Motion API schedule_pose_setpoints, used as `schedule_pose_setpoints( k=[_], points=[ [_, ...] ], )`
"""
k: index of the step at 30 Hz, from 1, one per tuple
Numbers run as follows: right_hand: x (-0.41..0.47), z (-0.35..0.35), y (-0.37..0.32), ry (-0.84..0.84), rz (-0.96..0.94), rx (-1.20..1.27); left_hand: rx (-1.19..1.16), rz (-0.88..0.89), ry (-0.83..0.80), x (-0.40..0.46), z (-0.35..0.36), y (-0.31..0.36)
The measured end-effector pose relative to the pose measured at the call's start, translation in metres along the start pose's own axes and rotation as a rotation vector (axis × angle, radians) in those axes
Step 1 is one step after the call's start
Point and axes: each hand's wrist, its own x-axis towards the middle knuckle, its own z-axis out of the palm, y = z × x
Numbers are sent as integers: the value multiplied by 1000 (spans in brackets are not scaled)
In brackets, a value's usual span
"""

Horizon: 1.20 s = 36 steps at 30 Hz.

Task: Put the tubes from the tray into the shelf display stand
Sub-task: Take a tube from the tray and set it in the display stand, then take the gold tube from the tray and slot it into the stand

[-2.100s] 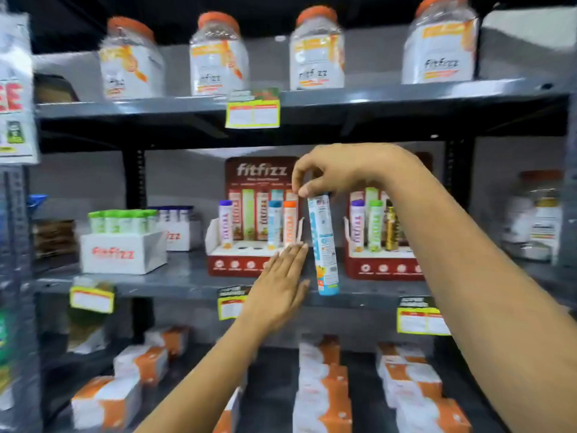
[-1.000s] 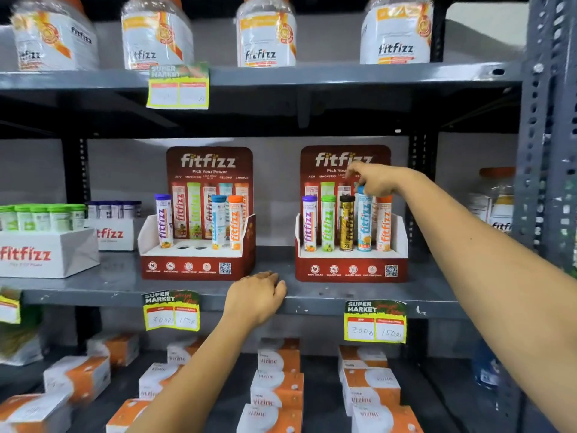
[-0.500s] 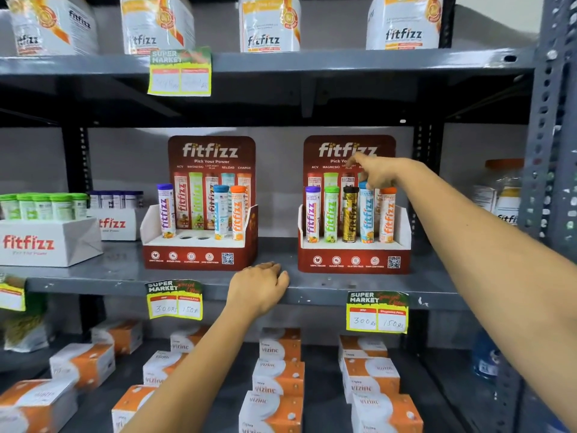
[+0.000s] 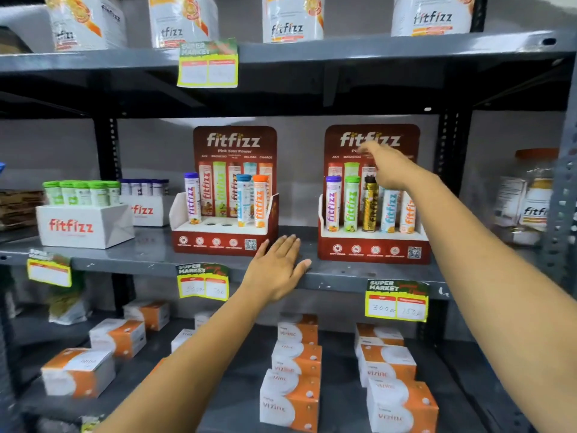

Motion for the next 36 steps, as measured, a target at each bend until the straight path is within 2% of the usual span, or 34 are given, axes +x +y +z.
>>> schedule_pose_setpoints(
  k=[3,7,10,13,20,28,32,36],
  points=[
    [-18,26,-51,143,-83,151,85,33,144,-34,-16,-17],
    [-58,85,-143,298,-160,348,172,-57,194,-93,-37,-56],
    [-95,125,-219,337,-245,501,225,-171,226,-142,-56,-92],
    [-137,165,-294,294,-337,656,237,-295,210,-207,-72,-127],
    [-257,244,-437,47,-491,879,304,-636,129,-381,-95,-191],
    [-431,327,-532,-348,-734,827,353,-982,-56,-599,-85,-201],
    [-523,373,-544,-746,-903,602,346,-1159,-153,-689,-69,-177],
    [-589,414,-545,-1108,-952,369,299,-1280,-205,-753,-51,-149]
  ],
)
